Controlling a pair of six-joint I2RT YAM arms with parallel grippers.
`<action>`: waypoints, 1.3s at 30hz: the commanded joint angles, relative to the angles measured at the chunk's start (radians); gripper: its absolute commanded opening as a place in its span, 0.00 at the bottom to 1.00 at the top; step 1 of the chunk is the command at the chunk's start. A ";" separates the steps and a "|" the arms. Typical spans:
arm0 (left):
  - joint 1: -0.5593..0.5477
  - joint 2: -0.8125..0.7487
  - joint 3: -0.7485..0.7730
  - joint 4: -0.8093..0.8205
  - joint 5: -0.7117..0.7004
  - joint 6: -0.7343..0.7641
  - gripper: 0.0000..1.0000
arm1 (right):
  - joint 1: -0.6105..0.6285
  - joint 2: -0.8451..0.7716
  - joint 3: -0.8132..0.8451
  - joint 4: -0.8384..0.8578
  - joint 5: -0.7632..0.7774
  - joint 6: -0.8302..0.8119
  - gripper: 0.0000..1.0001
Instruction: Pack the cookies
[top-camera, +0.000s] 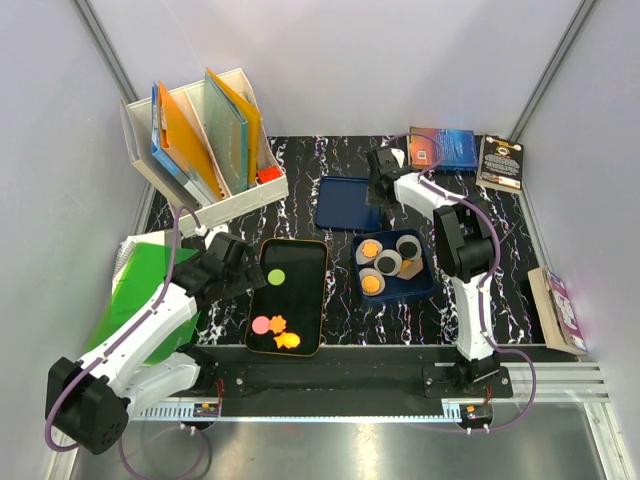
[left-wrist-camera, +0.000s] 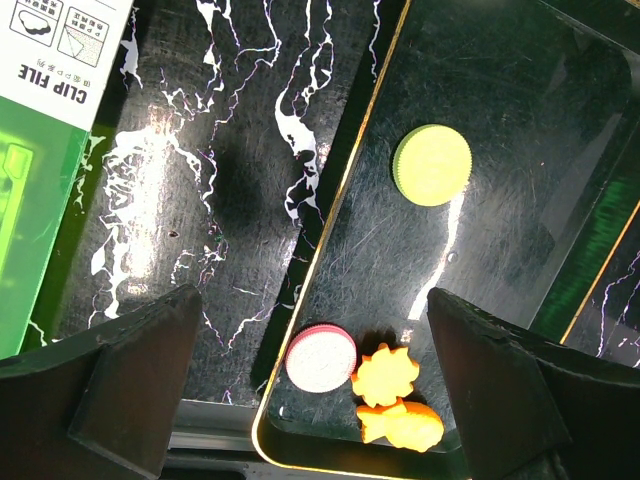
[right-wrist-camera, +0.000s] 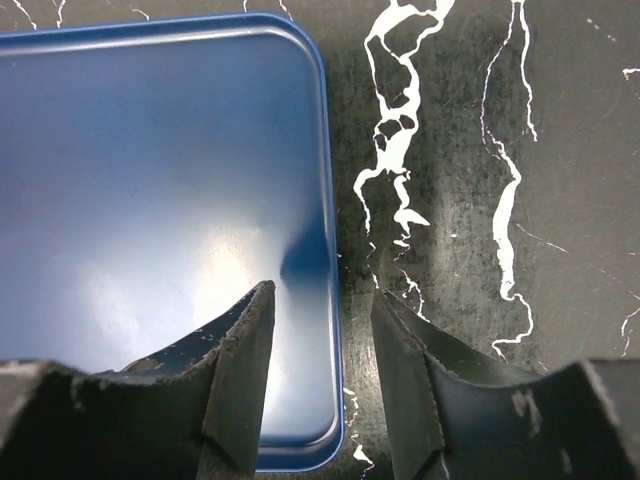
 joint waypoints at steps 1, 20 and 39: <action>-0.005 -0.019 0.000 0.026 0.001 0.003 0.99 | -0.003 0.014 0.028 -0.006 0.002 -0.013 0.51; -0.012 -0.025 -0.001 0.025 -0.002 0.002 0.99 | -0.026 0.025 -0.013 -0.078 0.015 0.015 0.04; -0.015 -0.050 0.009 0.005 -0.045 -0.011 0.99 | -0.001 -0.317 0.011 -0.069 0.066 0.007 0.00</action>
